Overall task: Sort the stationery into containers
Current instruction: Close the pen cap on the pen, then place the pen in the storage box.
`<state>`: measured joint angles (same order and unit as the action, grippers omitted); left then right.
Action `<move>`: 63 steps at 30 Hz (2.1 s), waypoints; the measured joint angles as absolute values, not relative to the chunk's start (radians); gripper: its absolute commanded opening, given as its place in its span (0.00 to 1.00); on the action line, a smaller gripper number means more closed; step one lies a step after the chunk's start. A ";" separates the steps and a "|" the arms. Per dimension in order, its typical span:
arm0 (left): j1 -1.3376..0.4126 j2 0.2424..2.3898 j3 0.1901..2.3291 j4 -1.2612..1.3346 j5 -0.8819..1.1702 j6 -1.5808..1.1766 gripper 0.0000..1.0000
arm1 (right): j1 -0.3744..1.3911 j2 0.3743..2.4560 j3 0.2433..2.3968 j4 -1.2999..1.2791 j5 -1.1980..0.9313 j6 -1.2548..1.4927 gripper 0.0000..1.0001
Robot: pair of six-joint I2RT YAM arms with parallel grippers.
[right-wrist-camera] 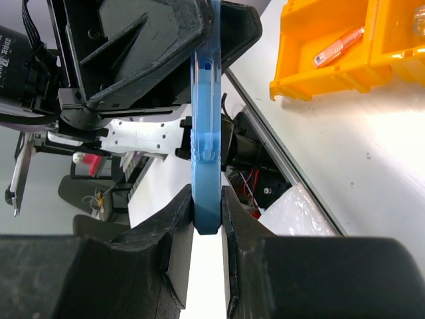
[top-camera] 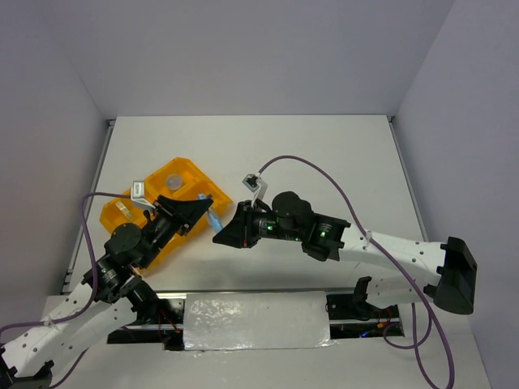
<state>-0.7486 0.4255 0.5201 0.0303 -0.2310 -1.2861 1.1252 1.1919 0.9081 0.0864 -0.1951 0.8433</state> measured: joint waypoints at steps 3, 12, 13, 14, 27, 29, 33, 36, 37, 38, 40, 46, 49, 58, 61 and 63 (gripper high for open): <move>-0.749 0.436 0.520 0.034 -0.230 -1.287 0.04 | 1.125 1.192 0.908 0.084 -0.195 0.840 0.00; -0.747 0.439 0.511 0.080 -0.226 -1.285 0.00 | 1.126 1.193 0.924 0.080 -0.178 0.823 0.00; -0.746 0.439 0.505 0.099 -0.227 -1.286 0.00 | 1.126 1.195 0.932 0.075 -0.173 0.816 0.00; -0.744 0.436 0.496 0.122 -0.227 -1.286 0.00 | 1.126 1.198 0.943 0.070 -0.168 0.810 0.00; -0.726 0.391 0.412 0.306 -0.183 -1.229 0.00 | 1.062 1.316 1.123 0.016 -0.224 0.756 0.00; -0.720 0.377 0.379 0.356 -0.195 -1.229 0.00 | 1.041 1.349 1.174 -0.021 -0.276 0.747 0.00; -0.705 0.325 0.291 0.443 -0.241 -1.234 0.00 | 1.012 1.436 1.280 -0.108 -0.371 0.741 0.00; -0.699 0.260 0.262 0.418 -0.293 -1.231 0.00 | 1.002 1.527 1.386 -0.193 -0.436 0.732 0.00; -0.698 0.240 0.263 0.393 -0.303 -1.228 0.00 | 1.001 1.539 1.397 -0.199 -0.448 0.730 0.00; -0.698 0.219 0.275 0.348 -0.313 -1.223 0.00 | 1.001 1.545 1.401 -0.197 -0.458 0.726 0.00; -0.699 0.193 0.315 0.250 -0.319 -1.206 0.00 | 1.001 1.546 1.397 -0.183 -0.474 0.718 0.11; -0.737 0.242 0.551 -0.191 -0.364 -1.124 0.00 | 0.970 1.501 1.236 0.060 -0.445 0.719 0.70; -0.749 0.363 0.663 -0.391 -0.396 -1.074 0.00 | 0.906 1.462 1.147 0.150 -0.403 0.720 0.77; -0.750 0.667 0.888 -0.823 -0.685 -1.115 0.00 | 0.844 1.266 0.962 0.150 -0.332 0.694 0.81; -0.736 0.805 0.963 -0.967 -0.811 -1.182 0.00 | 0.830 1.150 0.897 0.121 -0.286 0.676 0.81; -0.696 0.875 0.975 -1.013 -0.853 -1.181 0.00 | 0.823 1.075 0.860 0.102 -0.263 0.661 0.81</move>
<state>-0.6960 0.8749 0.9749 -1.0126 -0.8532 -1.1812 0.8234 1.0748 0.8597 0.1020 -0.2634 0.6613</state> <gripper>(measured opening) 0.302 0.812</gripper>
